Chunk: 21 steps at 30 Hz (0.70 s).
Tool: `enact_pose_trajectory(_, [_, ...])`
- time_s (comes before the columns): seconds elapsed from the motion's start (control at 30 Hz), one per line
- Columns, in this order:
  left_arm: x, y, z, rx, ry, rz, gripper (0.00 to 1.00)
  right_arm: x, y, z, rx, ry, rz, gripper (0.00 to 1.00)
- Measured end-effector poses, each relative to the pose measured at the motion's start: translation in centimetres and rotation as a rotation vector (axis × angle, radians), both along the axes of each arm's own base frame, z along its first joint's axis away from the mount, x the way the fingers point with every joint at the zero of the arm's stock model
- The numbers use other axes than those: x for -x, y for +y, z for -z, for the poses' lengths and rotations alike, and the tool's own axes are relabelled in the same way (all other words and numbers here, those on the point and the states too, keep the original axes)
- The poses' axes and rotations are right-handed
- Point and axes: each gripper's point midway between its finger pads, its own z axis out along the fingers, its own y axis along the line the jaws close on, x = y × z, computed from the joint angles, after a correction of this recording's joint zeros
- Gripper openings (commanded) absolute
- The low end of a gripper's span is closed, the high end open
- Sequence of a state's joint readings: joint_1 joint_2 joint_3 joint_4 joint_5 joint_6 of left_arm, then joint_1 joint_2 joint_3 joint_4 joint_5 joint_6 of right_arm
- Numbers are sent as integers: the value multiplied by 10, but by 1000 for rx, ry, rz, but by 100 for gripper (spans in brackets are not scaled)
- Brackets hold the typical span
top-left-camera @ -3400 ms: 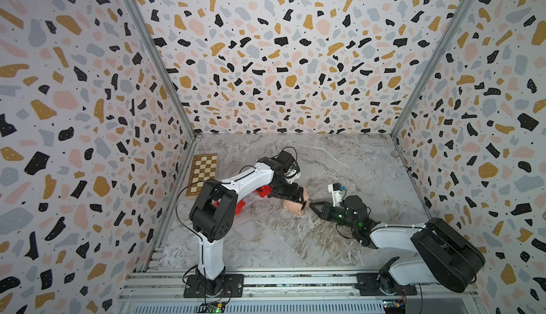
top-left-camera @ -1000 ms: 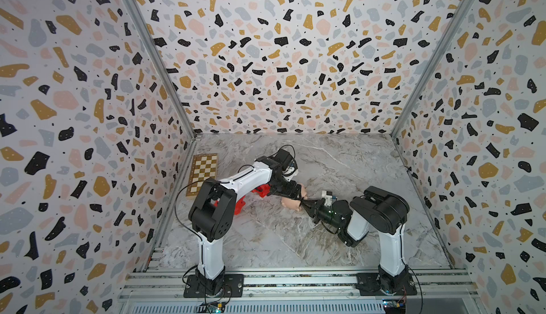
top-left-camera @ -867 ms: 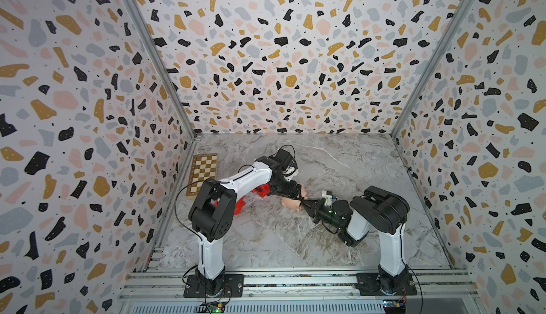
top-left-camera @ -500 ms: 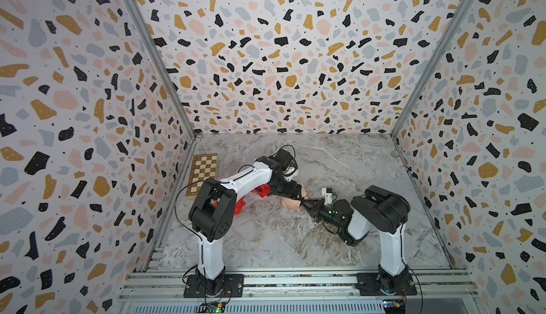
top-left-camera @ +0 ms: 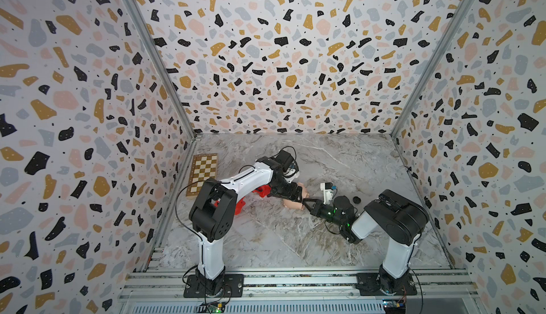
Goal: Open piggy banks
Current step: Open the lid on the piggy bank.
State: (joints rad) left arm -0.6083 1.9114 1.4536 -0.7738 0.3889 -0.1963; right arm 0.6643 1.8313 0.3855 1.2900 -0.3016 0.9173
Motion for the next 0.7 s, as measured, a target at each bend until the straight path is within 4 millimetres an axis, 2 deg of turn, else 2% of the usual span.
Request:
enact_pose_trajectory(0.37, [3, 4, 0, -32, 23, 0, 85, 1, 4, 0, 41, -50, -39, 0])
enact_pose_trajectory(0.57, [-3, 7, -6, -70, 23, 2, 85, -5, 9, -4, 42, -57, -47, 0])
enact_pose_trajectory(0.7, [-7, 3, -5, -64, 28, 12, 85, -8, 3, -4, 35, -20, -32, 0])
